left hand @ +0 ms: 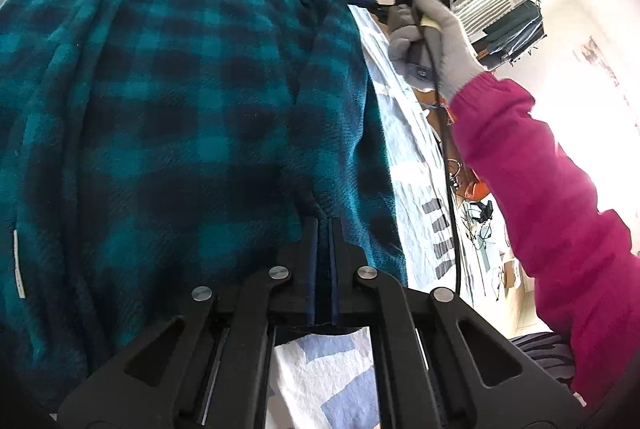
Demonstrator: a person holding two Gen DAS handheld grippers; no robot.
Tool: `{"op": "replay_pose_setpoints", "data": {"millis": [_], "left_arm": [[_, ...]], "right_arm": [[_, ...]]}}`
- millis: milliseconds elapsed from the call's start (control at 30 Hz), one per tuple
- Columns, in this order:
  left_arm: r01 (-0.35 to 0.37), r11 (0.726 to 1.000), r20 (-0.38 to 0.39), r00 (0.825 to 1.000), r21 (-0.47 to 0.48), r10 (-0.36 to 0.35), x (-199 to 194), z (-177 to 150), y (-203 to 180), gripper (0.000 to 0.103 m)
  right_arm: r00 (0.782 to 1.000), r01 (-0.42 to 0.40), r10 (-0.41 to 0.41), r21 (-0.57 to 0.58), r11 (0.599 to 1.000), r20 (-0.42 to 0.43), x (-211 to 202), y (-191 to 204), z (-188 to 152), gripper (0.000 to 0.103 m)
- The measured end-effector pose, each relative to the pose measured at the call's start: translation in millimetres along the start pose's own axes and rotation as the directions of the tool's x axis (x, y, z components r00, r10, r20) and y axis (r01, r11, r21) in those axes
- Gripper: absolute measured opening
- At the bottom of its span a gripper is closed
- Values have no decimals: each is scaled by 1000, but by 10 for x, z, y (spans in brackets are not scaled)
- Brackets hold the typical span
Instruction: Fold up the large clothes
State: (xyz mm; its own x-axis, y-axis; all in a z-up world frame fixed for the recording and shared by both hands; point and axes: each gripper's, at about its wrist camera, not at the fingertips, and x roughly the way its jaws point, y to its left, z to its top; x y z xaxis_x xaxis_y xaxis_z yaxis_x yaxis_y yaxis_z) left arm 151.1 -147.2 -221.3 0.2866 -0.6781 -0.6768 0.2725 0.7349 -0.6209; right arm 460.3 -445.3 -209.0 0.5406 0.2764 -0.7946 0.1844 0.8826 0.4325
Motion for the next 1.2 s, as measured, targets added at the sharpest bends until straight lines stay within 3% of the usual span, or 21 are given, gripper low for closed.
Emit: {"op": "replay_pose_setpoints", "data": {"millis": [233,367,433,467,500,533,600,667,800,1000,1133,1200], "left_arm": [[39,999,28,999,-16,-39,-137,-63,-38,1],[41,999,15,999,23,-41,-152,-69,-82,1],[39,999,16,999,10,-39,-171,-83,-61,1],[37,999,16,999,3,-37,-190,-99,-41,1],[29,1000,18,999,2,-29,-208,-122,-25,1],[22,1000,17,1000,2,-22,-225,-139,-19,1],[13,1000,13,1000,-15,-12,-252,-188,35,0],[8,1000,9,1000,-26,-7,-266,-192,68,0],[18,999,22,1000,-40,-17,-298,-156,68,0],[29,999,37,999,-32,-28,-387,-211,44,0],[13,999,39,999,-47,-11,-416,-260,98,0],[-4,998,32,999,-66,7,-421,-289,181,0]], "right_arm": [[987,137,-128,-86,987,101,-392,281,90,0],[987,104,-81,-166,981,140,-545,539,152,0],[990,115,-98,-177,977,104,-440,576,154,35],[989,132,-117,-178,975,94,-359,574,139,61],[987,149,-135,-174,973,88,-286,561,120,63],[986,160,-149,-168,973,76,-202,539,100,59],[989,147,-145,-133,980,25,-26,449,65,17],[993,119,-120,-97,988,-3,72,390,43,4],[988,150,-144,-134,980,50,-48,576,65,2],[972,225,-190,-329,917,135,-154,1350,91,2],[992,127,-110,-399,908,67,318,1784,-2,3],[999,37,-48,-402,915,-16,625,1890,-79,12]]}}
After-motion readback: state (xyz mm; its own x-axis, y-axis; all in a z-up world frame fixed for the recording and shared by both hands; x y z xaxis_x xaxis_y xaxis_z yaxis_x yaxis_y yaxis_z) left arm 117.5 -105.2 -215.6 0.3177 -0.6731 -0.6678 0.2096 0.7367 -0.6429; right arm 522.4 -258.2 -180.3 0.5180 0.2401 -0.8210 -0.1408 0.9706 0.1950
